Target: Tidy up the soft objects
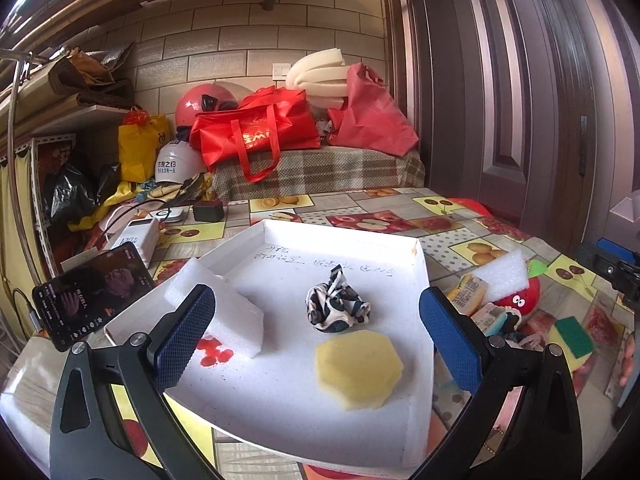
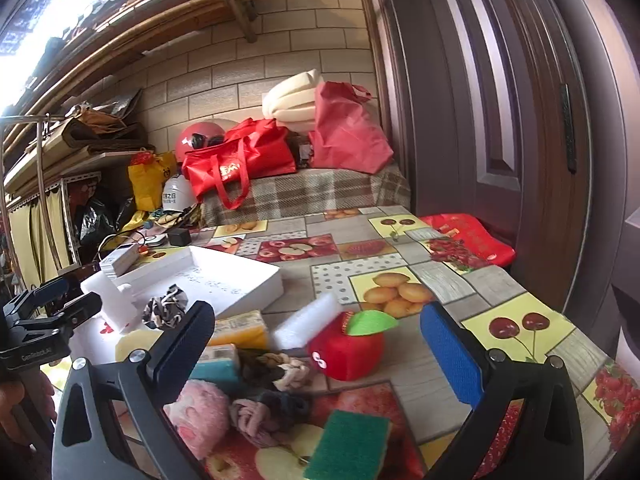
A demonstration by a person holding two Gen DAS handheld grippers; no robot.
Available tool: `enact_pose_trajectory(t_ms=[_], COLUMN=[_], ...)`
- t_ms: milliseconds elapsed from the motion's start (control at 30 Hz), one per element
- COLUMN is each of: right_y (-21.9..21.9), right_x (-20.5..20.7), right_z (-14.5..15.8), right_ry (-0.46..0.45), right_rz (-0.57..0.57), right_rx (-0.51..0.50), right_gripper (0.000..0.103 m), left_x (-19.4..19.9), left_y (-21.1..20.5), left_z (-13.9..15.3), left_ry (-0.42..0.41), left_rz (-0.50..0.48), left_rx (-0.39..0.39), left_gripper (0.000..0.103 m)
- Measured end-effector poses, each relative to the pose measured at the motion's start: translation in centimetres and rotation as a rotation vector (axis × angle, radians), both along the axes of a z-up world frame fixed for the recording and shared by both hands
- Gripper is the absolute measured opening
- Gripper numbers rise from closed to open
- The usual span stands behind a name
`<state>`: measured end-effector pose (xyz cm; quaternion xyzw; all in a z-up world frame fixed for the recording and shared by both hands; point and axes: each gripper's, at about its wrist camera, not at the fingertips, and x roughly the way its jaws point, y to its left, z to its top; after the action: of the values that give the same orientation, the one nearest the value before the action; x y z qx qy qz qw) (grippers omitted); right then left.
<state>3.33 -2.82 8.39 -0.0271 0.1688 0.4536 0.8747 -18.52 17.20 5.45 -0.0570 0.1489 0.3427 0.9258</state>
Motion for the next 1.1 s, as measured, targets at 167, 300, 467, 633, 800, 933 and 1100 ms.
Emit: enact_pose_trajectory(t_ms=[167, 300, 467, 633, 800, 933, 1100], right_y=[-2.6, -2.6, -1.1, 0.6, 0.9, 0.1, -2.1], right_x=[3.7, 2.9, 2.2, 0.5, 1.3, 1.5, 2.8], right_z=[-0.8, -1.2, -3.5, -5.4, -6.1, -5.9, -4.7], right_ry=[0.152, 0.152, 0.232, 0.190, 0.217, 0.217, 0.251], right_rz=[0.078, 0.155, 0.281, 0.313, 0.297, 0.312, 0.276], right_rx=[-0.015, -0.097, -0.290, -0.454, -0.496, -0.475, -0.339], right_gripper=[0.103, 0.103, 0.102, 0.102, 0.066, 0.044, 0.042], left_x=[1.8, 3.9, 7.2, 9.7, 10.4, 10.9, 9.6], left_y=[-2.5, -5.2, -8.8, -10.0, -8.9, -8.5, -9.6], left_z=[-0.2, -0.6, -1.6, -3.6, -4.7, -5.4, -4.2], left_ry=[0.044, 0.120, 0.299, 0.470, 0.525, 0.558, 0.475], left_rz=[-0.171, -0.363, -0.397, -0.353, -0.329, -0.337, -0.365], left_rx=[-0.017, -0.073, -0.038, 0.003, -0.040, -0.070, -0.016], left_gripper=[0.103, 0.103, 0.103, 0.101, 0.079, 0.054, 0.053])
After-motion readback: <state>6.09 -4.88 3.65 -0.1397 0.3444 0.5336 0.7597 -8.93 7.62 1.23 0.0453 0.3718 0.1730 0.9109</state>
